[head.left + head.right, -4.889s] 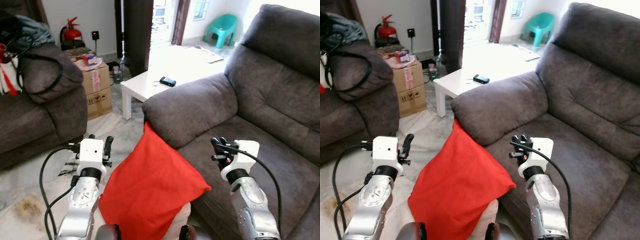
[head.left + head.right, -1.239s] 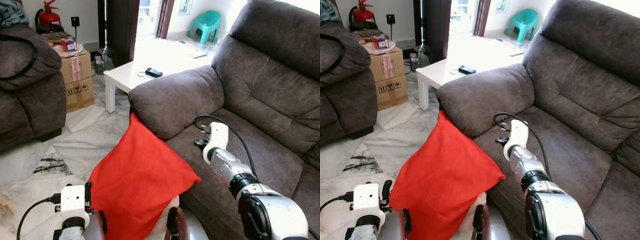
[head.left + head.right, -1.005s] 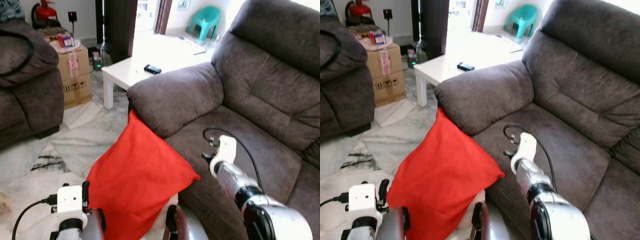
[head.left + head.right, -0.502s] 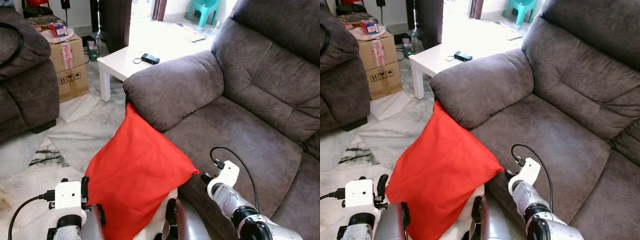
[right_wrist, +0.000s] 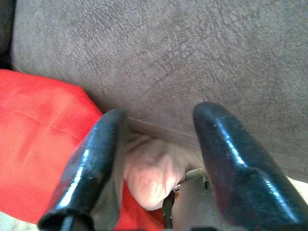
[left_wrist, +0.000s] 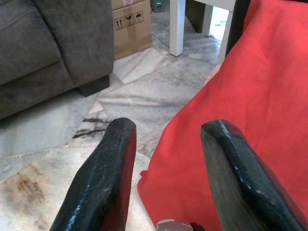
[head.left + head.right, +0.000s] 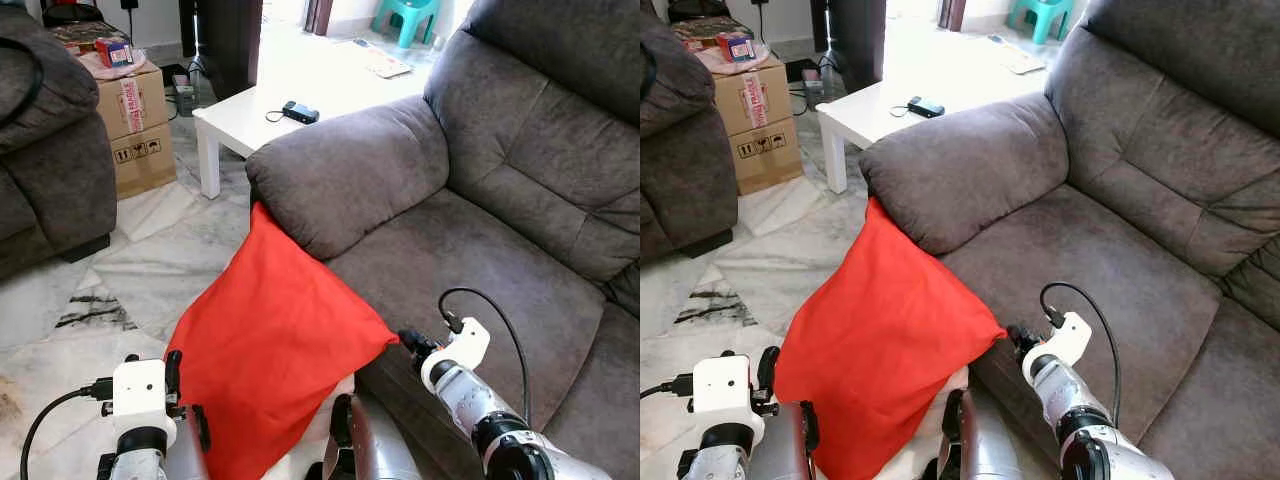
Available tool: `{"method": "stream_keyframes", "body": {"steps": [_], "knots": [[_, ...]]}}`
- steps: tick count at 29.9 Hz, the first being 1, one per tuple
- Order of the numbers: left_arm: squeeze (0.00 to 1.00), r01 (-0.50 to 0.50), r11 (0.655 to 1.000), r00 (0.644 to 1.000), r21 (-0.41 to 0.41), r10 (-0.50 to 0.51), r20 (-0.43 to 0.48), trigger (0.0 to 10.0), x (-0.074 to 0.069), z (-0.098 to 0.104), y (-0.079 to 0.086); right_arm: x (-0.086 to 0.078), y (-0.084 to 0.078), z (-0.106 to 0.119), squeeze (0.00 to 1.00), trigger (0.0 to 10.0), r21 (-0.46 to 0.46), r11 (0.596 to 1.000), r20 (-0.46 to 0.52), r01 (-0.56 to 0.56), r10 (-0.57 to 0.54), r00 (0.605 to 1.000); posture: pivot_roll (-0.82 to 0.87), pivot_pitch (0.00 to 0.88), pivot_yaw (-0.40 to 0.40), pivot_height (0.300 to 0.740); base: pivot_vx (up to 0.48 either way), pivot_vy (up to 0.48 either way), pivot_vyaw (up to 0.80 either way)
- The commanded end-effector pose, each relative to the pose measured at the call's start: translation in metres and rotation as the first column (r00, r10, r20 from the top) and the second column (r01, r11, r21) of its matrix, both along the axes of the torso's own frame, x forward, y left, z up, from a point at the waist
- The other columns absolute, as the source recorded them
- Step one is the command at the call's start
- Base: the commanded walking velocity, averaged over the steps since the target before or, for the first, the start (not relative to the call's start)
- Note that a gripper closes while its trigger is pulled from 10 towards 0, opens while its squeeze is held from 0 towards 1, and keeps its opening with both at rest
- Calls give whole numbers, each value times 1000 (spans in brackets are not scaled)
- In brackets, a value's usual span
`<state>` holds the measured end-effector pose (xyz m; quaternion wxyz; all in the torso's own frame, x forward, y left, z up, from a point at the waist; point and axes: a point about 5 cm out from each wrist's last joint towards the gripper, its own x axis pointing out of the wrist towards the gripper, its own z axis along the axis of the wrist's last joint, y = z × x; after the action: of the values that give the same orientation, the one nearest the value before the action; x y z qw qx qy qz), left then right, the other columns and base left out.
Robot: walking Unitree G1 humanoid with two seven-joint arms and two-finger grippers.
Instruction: Move the pillow to the sofa from floor
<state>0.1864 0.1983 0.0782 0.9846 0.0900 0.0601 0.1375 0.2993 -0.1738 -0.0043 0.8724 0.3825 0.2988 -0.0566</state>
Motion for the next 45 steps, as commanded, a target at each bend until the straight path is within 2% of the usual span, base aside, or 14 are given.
{"method": "stream_keyframes", "body": {"steps": [1, 12, 18, 29, 30, 31, 35, 42, 43, 44, 45], "knots": [[0, 5, 1000, 1000, 11, -4, -7, 10000, -2, 2, -2, 0, -15, 3, 1000, 10000, -12, 999, 35, 46, -46, 998, 164, 133, -234, 572, 0, 0, 0], [0, 16, 1000, 1000, 12, -16, -5, 10000, -2, 4, -2, 4, -3, 6, 1000, 10000, 53, 999, 79, 4, -8, 997, 173, 151, -230, 572, 0, 0, 0], [0, 23, 1000, 1000, 15, -23, -13, 10000, -5, 4, -1, -6, 9, -4, 1000, 10000, 29, 995, 48, -97, 95, 994, 177, 162, -229, 572, 0, 0, 0], [0, 46, 999, 999, 22, -45, -18, 10000, -9, 7, -4, -13, 23, -9, 1000, 10000, 56, 983, 87, -178, 172, 981, 185, 180, -228, 572, 0, 0, 0], [0, 48, 999, 999, 23, -48, -19, 10000, -9, 7, -4, -12, 24, -7, 376, 10000, 68, 982, 103, -178, 170, 980, 182, 181, -227, 572, 0, 0, 0], [0, 50, 999, 999, 22, -49, -20, 10000, -9, 6, -5, -11, 25, -6, 0, 10000, 85, 981, 121, -176, 166, 979, 182, 181, -228, 572, 0, 0, 0], [0, 58, 998, 998, 18, -58, -16, 10000, -8, 6, -7, -6, 28, 2, 0, 10000, 141, 969, 206, -204, 173, 963, 181, 181, -229, 572, 0, 0, 0], [0, 62, 998, 998, 14, -61, -14, 10000, -9, 7, -8, -7, 29, 2, 0, 10000, 146, 964, 221, -220, 185, 958, 182, 184, -235, 572, 0, 0, 0], [0, 62, 998, 998, 13, -62, -15, 10000, -9, 6, -9, -8, 30, 2, 55, 10000, 140, 963, 220, -228, 195, 956, 182, 184, -235, 572, 0, 0, 0], [0, 62, 998, 998, 12, -62, -19, 10000, -10, 6, -9, -9, 30, 1, 569, 10000, 131, 963, 218, -236, 204, 954, 182, 184, -235, 572, 0, 0, 0], [0, 62, 998, 998, 11, -62, -20, 10000, -10, 6, -9, -10, 30, 0, 945, 10000, 126, 964, 215, -236, 206, 955, 184, 186, -237, 572, 0, 0, 0]]}}
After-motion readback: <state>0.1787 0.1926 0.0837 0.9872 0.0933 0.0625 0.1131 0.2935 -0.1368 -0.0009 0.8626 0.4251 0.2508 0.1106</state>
